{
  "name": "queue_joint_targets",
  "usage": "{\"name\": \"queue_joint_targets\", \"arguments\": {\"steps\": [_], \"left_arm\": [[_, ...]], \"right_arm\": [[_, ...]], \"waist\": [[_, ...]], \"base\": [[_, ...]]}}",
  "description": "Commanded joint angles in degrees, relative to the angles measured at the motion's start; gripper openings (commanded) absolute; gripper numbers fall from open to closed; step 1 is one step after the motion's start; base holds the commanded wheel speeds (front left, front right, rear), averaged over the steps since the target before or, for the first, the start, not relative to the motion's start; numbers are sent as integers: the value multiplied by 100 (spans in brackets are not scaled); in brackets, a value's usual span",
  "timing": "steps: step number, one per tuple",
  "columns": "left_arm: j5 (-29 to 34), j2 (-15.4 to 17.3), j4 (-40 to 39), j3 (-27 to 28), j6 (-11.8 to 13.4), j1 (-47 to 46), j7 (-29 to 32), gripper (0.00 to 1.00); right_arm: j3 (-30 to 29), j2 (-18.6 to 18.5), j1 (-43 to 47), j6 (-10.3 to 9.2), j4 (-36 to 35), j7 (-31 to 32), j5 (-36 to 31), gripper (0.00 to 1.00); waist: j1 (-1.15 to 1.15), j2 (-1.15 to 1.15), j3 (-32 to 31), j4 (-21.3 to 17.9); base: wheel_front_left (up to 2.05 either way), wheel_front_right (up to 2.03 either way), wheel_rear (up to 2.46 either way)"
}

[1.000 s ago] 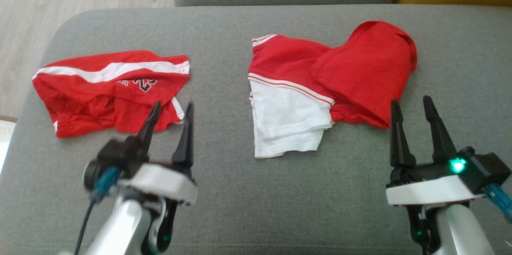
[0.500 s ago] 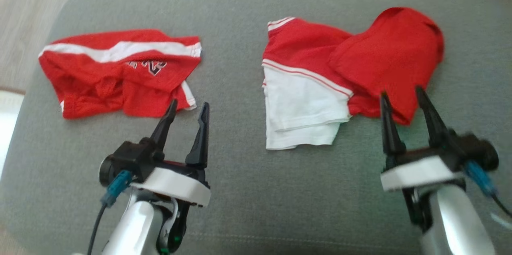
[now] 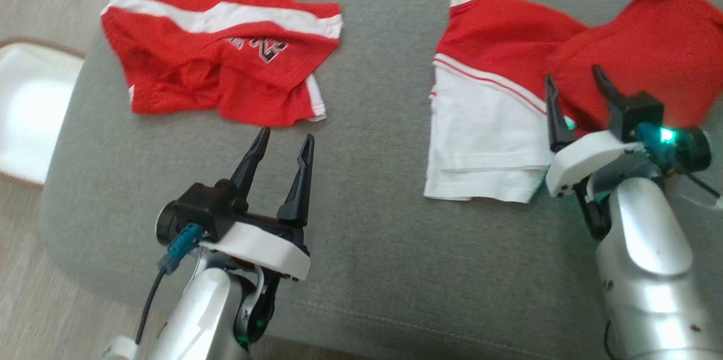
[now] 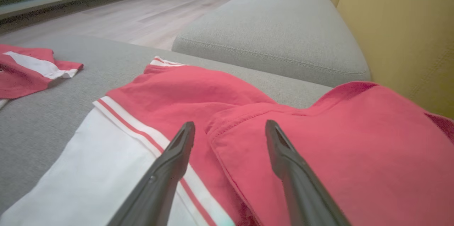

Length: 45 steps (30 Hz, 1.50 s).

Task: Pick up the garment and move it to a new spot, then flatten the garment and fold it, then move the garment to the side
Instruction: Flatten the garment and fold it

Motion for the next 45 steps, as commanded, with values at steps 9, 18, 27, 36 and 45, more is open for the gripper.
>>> {"name": "queue_joint_targets", "arguments": {"steps": [9,18,27,36,45], "left_arm": [[-158,8,-218,31,98,-197,-70,100],[-210,8,-183,74,165,-215,-70,100],[-96,8,-93,232,91,-173,-70,100],[-27,7,-74,345,61,-41,-70,100],[21,7,-44,452,18,86,-70,100]], "right_arm": [[-568,-10,-654,-4,719,-95,-736,100],[-640,-10,-857,-4,1070,-551,-394,0],[-280,-10,-609,-4,604,-823,628,0],[-1446,-10,36,-4,-230,-707,802,0],[-2839,-10,496,-4,-215,-476,691,100]], "waist": [[0,0,279,299],[0,0,212,56],[0,0,-127,-639],[0,0,-437,-1099],[0,0,-617,-1349]], "base": [[0,0,0],[0,0,0],[0,0,0],[0,0,0],[0,0,0]]}}
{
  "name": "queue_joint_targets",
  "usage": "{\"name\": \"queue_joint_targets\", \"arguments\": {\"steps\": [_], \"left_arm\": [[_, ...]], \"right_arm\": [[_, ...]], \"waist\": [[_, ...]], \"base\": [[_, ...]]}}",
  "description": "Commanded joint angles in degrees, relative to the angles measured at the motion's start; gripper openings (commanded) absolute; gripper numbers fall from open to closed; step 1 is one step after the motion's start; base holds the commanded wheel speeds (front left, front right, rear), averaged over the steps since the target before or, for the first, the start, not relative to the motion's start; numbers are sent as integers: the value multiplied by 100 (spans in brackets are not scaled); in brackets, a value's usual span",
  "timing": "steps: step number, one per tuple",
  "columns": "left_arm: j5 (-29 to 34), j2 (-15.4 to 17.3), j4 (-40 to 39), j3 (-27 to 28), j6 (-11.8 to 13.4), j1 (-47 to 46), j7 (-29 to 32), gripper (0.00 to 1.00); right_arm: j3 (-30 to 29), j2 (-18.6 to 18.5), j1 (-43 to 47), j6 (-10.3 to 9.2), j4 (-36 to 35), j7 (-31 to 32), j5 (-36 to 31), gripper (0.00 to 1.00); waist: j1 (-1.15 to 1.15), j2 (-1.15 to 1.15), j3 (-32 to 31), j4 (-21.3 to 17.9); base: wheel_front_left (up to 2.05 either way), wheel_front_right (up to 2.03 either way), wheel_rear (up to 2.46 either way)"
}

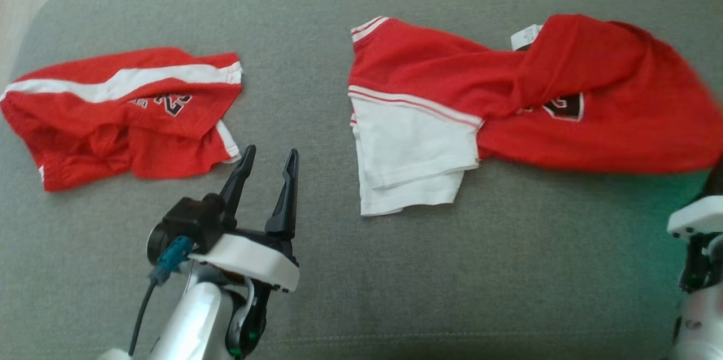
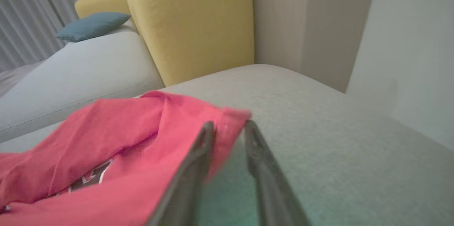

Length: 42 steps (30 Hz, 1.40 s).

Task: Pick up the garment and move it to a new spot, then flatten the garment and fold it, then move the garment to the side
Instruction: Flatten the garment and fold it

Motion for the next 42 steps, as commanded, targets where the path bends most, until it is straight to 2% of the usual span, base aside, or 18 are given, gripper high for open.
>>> {"name": "queue_joint_targets", "arguments": {"steps": [1,7,16,20,30,42], "left_arm": [[80,17,-171,256,-27,-109,-70,100],[51,17,-179,288,-51,-34,-70,100],[40,17,-262,355,-62,30,-70,100],[33,17,-279,302,-69,49,-70,100],[-7,17,-292,177,-40,4,-70,100],[-62,17,-222,-41,0,-131,-70,100]], "right_arm": [[50,-41,-107,-4,-111,-72,-87,100],[830,-41,3,-4,-188,-371,127,100],[2867,-41,921,-4,-1788,-423,901,100],[3454,-41,1317,-4,-2020,-423,929,100],[4092,-41,1244,-4,-1665,-313,1096,100],[4100,-41,542,-4,-357,121,1305,100]], "waist": [[0,0,-64,-67],[0,0,-209,-198],[0,0,-333,-211],[0,0,-342,-111],[0,0,-94,338],[0,0,281,910]], "base": [[0,0,0],[0,0,0],[0,0,0],[0,0,0],[0,0,0],[0,0,0]]}}
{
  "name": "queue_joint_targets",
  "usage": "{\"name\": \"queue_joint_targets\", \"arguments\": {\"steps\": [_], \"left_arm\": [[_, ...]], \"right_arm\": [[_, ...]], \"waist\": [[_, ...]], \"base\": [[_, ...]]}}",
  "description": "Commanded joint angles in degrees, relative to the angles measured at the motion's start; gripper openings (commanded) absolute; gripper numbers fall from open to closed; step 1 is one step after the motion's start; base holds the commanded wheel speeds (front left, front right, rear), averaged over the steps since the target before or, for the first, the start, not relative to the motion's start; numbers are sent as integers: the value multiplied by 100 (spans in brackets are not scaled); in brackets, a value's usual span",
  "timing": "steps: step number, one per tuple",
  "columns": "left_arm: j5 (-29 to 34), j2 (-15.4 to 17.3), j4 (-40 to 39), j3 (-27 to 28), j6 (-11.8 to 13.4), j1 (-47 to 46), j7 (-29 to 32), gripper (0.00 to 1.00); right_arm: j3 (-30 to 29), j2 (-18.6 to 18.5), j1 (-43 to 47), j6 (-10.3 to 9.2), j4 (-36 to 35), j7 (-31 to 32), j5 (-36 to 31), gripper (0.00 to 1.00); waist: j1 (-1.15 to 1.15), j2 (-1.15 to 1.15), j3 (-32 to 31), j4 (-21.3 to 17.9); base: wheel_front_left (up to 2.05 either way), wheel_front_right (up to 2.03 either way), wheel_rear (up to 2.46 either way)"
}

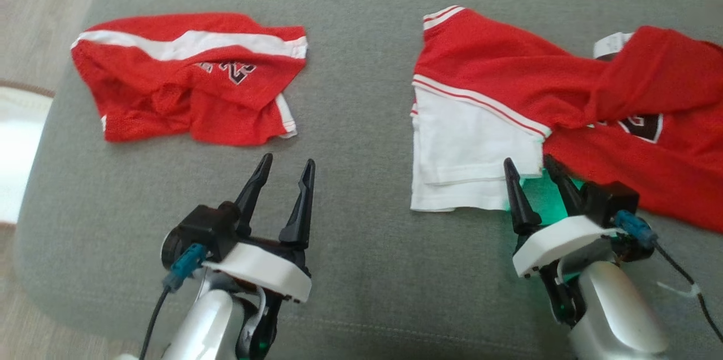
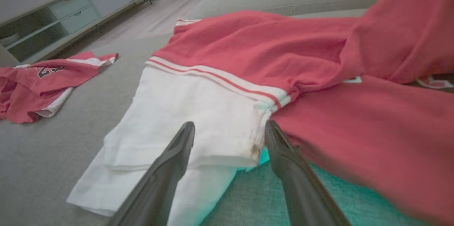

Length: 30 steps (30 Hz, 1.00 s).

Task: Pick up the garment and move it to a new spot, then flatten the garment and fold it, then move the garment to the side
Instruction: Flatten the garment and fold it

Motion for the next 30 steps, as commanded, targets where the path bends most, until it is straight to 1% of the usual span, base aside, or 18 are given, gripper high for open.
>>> {"name": "queue_joint_targets", "arguments": {"steps": [1,8,9,10,11,16,20,25,30], "left_arm": [[-34,16,-150,159,41,-278,-70,100],[-61,16,-151,88,76,-321,-70,100],[-65,16,-148,83,81,-320,-70,100],[-66,16,-146,80,86,-318,-70,100],[-67,16,-143,76,92,-316,-70,100],[-78,16,-111,72,108,-309,-70,100],[-92,16,-78,79,107,-308,-70,100],[-113,16,-63,91,109,-291,-70,100],[-142,16,-80,83,116,-267,-70,100]], "right_arm": [[71,-23,-274,-4,17,-7,11,100],[-12,-23,-546,-4,483,-116,53,100],[-1,-23,-573,-4,525,-132,77,97],[15,-23,-597,-4,563,-146,115,45],[42,-23,-622,-4,589,-167,142,0],[176,-23,-693,-4,601,-276,194,0],[288,-23,-739,-4,467,-366,210,0],[408,-23,-769,-4,34,-384,300,0],[348,-23,-1010,-4,-570,-48,310,0]], "waist": [[0,0,102,132],[0,0,197,245],[0,0,199,247],[0,0,200,245],[0,0,198,242],[0,0,148,193],[0,0,77,127],[0,0,-18,68],[0,0,-47,82]], "base": [[0,0,0],[0,0,0],[0,0,0],[0,0,0],[0,0,0],[0,0,0],[0,0,0],[0,0,0],[0,0,0]]}}
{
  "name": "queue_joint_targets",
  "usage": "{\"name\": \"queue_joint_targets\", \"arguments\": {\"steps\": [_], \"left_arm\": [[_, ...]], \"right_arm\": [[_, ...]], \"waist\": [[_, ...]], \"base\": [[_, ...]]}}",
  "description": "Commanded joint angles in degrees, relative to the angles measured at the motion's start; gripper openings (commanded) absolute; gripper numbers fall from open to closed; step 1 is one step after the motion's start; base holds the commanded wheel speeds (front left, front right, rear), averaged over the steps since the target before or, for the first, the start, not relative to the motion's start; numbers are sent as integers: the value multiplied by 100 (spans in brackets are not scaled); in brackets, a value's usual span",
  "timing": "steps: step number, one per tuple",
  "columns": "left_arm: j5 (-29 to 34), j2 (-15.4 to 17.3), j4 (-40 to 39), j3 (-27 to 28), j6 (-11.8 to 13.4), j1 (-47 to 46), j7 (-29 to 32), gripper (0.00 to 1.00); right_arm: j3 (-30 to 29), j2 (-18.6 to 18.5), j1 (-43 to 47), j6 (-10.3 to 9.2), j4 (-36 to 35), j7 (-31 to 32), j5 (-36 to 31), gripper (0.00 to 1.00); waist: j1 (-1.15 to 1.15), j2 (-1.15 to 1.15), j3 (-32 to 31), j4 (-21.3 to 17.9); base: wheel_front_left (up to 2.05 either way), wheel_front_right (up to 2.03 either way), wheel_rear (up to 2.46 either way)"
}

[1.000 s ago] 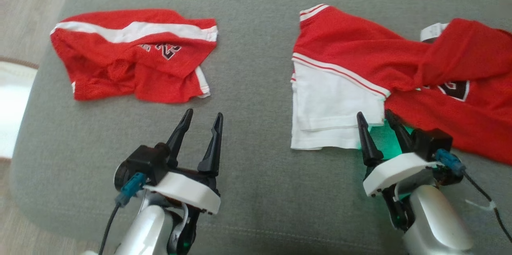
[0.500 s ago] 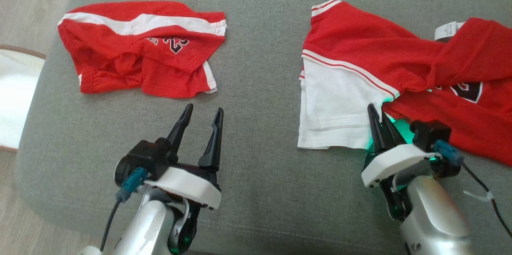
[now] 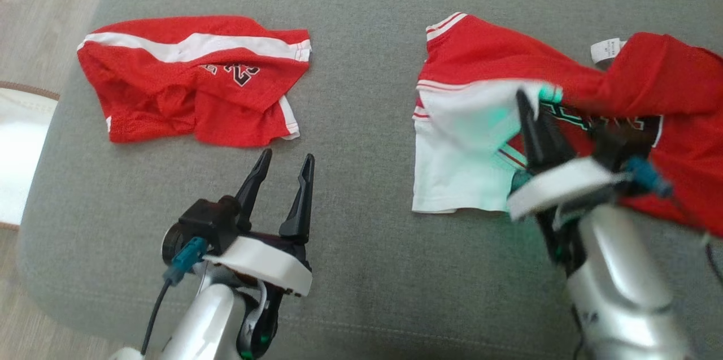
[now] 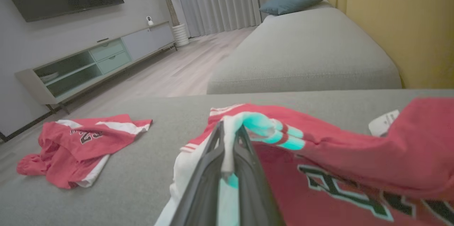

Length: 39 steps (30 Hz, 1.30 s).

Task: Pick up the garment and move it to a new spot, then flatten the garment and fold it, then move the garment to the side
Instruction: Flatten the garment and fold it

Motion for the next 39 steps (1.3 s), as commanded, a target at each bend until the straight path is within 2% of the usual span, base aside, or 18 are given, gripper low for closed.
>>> {"name": "queue_joint_targets", "arguments": {"steps": [1,5,8,11,13,14,15,17,19,20,23,27,34,39], "left_arm": [[-55,16,-195,141,22,-143,-70,100],[-97,16,-244,57,10,-217,-70,100],[-156,16,-268,-54,12,-302,-70,100],[-223,16,-265,-170,22,-391,-70,100],[-272,16,-255,-252,27,-436,-70,100],[-292,16,-253,-293,29,-456,-70,100],[-321,16,-257,-330,37,-477,-70,100],[-384,16,-276,-383,74,-508,-70,100],[-427,16,-292,-402,114,-514,-70,100],[-440,16,-294,-391,147,-509,-70,100],[-414,16,-262,-327,163,-509,-70,100],[-388,16,-270,-275,147,-536,-70,100],[-201,16,-259,-62,93,-510,-70,100],[-116,16,-328,133,72,-437,-70,100]], "right_arm": [[40,-3,-474,-4,-340,126,-11,0],[-303,-181,-1220,-4,-697,739,-213,0],[-544,-521,-2008,-4,-640,1265,-342,0],[-806,-915,-2892,-4,-102,1687,-391,0],[-1199,-1132,-3527,-4,463,1774,-475,0],[-1313,-1280,-3835,-4,744,1721,-680,91],[-1364,-1448,-4121,-4,1007,1624,-966,100],[-1700,-1603,-4600,-4,1544,1421,-1341,100],[-1988,-1595,-4917,-4,2016,1219,-1602,100],[-2089,-1479,-5077,-4,2411,1047,-1747,100],[-1915,-1317,-5072,-4,2874,874,-1907,100],[-1833,-1172,-5024,-4,3198,582,-1803,100],[-1147,-725,-4468,-4,3317,-283,-1342,100],[-602,-493,-3563,-4,2597,-484,-797,100]], "waist": [[0,0,33,25],[0,0,208,180],[0,0,413,377],[0,0,590,605],[0,0,693,766],[0,0,737,833],[0,0,780,895],[0,0,822,992],[0,0,823,1027],[0,0,809,997],[0,0,756,848],[0,0,652,657],[0,0,284,43],[0,0,9,-408]], "base": [[0,0,0],[0,0,0],[0,0,0],[0,0,0],[0,0,0],[0,0,0],[0,0,0],[0,0,0],[0,0,0],[0,0,0],[0,0,0],[0,0,0],[0,0,0],[0,0,0]]}}
